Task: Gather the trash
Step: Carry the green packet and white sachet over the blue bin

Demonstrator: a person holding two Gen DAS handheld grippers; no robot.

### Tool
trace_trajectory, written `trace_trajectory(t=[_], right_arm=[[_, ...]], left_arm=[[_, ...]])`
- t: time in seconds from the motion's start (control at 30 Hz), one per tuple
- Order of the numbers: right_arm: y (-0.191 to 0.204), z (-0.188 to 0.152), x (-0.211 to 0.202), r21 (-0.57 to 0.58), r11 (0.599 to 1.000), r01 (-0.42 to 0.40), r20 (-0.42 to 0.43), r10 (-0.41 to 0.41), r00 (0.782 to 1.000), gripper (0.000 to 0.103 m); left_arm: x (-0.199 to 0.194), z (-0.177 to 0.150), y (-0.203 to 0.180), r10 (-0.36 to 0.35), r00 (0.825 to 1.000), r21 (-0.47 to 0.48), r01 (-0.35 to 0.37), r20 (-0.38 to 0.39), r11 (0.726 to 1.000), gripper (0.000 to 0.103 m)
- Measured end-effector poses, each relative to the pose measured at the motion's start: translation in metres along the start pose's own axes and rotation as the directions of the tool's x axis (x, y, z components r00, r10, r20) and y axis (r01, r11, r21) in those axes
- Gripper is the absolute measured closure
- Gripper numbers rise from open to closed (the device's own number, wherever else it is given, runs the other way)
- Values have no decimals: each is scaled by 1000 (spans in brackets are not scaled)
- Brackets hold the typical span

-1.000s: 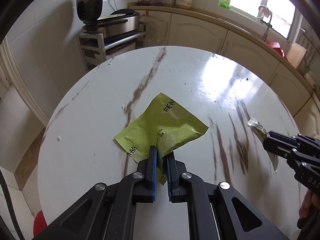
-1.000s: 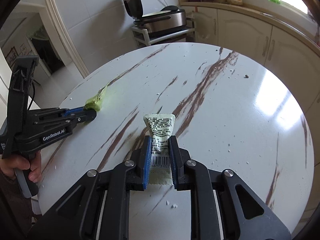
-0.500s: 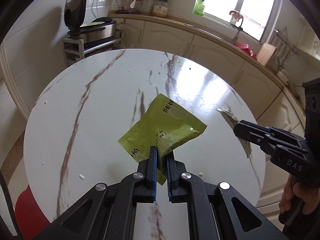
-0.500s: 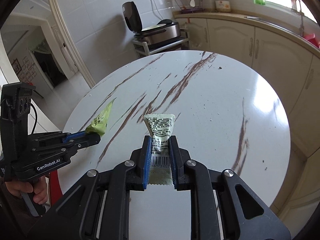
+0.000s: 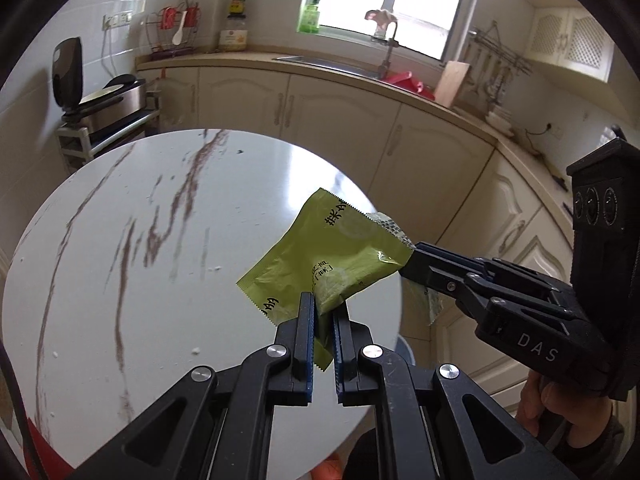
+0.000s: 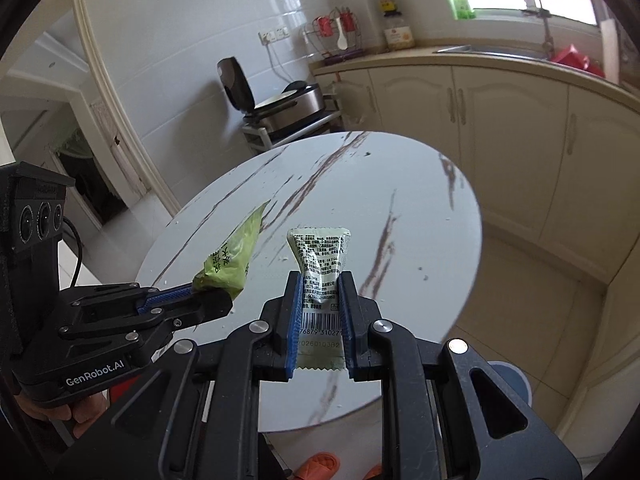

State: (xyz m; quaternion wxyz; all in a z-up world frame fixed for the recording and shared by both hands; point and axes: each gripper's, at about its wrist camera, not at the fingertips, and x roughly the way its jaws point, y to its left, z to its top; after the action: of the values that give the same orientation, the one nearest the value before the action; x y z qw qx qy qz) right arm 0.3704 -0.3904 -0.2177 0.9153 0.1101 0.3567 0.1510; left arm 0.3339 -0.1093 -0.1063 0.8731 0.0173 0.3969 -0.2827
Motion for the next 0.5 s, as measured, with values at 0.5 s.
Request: trace_trajectory(t=[0.5], right_arm=[[-164, -50, -84, 261, 933, 249, 63, -274, 960, 86]], left_arm=[[139, 41, -145, -142, 977, 255, 180, -160, 950, 99]])
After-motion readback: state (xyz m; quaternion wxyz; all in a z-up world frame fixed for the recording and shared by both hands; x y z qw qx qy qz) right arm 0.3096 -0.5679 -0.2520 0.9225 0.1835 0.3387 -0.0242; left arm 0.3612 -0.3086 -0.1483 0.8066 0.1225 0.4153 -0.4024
